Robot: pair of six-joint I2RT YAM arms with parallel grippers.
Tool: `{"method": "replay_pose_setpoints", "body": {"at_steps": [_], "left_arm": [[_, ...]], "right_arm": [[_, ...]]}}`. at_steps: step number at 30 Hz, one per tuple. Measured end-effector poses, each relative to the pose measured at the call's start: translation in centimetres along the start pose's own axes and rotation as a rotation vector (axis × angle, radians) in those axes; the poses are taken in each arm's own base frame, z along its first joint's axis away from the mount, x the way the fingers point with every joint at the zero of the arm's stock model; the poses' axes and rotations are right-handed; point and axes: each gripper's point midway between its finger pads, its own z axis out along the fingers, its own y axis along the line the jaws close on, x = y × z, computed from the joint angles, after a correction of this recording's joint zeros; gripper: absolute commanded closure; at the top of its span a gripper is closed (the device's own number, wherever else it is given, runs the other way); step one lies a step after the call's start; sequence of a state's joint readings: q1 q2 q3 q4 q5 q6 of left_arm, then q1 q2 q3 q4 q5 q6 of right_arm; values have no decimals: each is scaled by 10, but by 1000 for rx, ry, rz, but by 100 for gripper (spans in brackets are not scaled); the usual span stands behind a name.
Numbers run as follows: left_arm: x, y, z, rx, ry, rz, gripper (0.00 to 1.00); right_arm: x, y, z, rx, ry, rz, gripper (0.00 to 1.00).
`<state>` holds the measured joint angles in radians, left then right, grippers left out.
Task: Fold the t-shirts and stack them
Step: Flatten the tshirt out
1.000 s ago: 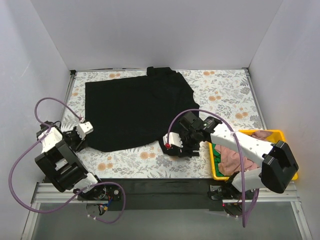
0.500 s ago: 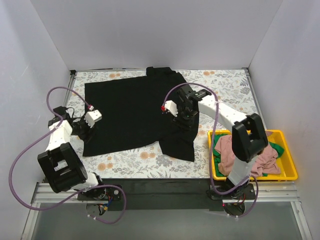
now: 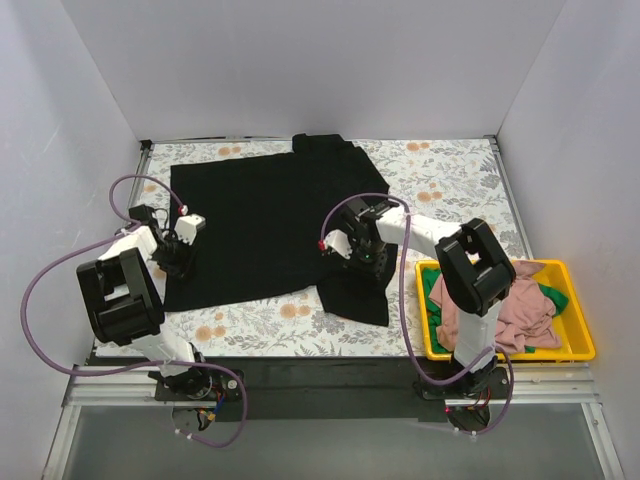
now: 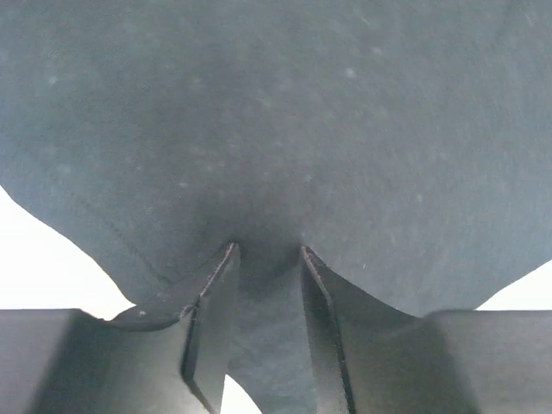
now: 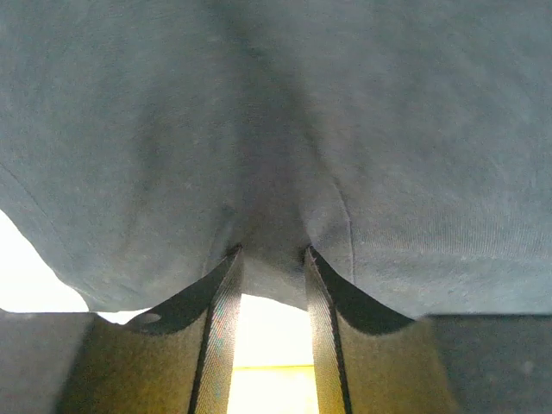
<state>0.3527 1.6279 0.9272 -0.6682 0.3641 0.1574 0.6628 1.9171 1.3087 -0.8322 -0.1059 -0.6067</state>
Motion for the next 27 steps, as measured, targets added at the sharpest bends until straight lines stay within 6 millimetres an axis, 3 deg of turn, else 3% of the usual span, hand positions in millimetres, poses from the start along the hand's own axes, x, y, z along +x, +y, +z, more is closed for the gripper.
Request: {"method": "replay_pose_setpoints", "body": {"at_steps": [3,9,11,12,13,15,17,19,20,23,25,27], "left_arm": [[0,7,1,-28,22,-25,72],[2,17,-2,-71,54,-13,81],[7,16,-5,-69,75,-6,82],[10,14,-7,-62,87,-8,82],[14,10,-8,-51,104,-12,82],[22,2,-13,-21,134,-26,81],[21,-2,-17,-7,137,-35,78],[8,0,-23,-9,102,-65,75],[-13,9,-29,-24,53,-81,75],[-54,28,-30,-37,-35,-145,74],[-64,34,-17,-16,-49,-200,74],[-61,34,0,13,-31,-258,75]], "right_arm": [[4,29,4,-6,27,-73,61],[14,121,7,-215,70,-209,59],[16,133,3,-281,66,-188,58],[15,129,-4,-300,52,-150,58],[10,119,-11,-296,31,-116,59],[-14,72,-36,-227,-72,-22,60],[-32,0,-61,-87,-176,79,62],[-24,-36,-66,6,-154,142,65],[-14,-62,-56,19,-129,203,65],[-15,-96,-33,91,-40,220,66],[-14,-116,-15,136,7,224,66],[-16,-130,-15,177,27,226,66]]}}
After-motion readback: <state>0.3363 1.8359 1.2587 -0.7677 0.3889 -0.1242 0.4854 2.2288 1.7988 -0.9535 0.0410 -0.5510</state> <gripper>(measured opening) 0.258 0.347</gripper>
